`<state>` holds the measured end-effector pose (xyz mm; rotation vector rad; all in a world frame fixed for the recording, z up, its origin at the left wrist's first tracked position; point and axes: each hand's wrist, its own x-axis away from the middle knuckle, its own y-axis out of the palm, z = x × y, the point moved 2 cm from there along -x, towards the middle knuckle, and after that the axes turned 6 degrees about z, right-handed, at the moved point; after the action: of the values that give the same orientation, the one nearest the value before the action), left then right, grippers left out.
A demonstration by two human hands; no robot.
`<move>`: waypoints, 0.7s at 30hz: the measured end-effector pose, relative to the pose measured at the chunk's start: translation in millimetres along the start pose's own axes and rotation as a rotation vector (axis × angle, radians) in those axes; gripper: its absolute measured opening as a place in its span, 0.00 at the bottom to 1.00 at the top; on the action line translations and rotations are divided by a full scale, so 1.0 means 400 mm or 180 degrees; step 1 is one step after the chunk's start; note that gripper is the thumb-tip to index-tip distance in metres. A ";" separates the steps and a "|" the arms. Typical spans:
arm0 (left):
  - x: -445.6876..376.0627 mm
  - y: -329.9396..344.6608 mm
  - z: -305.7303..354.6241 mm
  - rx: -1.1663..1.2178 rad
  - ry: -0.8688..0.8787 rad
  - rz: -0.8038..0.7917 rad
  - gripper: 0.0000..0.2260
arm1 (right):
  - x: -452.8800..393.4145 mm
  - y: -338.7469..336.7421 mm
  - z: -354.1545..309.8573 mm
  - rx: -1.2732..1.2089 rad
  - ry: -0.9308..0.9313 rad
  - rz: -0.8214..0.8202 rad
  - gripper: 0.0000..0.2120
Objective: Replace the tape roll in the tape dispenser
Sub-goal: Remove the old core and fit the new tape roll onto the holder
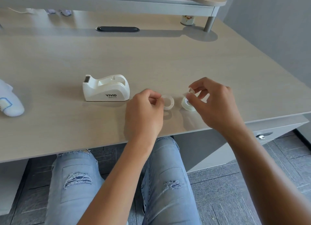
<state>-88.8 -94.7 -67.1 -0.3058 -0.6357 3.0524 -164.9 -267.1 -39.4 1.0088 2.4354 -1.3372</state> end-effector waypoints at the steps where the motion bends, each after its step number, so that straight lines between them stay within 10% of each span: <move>1: -0.001 0.015 0.002 -0.0159 0.0090 -0.0032 0.03 | 0.001 -0.012 0.011 -0.0016 0.0079 0.0065 0.05; 13: 0.011 0.072 0.019 -0.0845 0.0902 -0.0034 0.10 | 0.027 -0.059 0.074 -0.0557 0.0650 0.0285 0.04; 21: -0.018 0.155 0.081 -0.1711 0.1418 -0.1778 0.19 | 0.050 -0.091 0.120 -0.1128 0.1094 0.0334 0.05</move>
<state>-85.9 -164.8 -61.4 -0.6530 -1.2343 2.1489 -210.6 -309.2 -51.6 1.3289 2.6815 -0.7068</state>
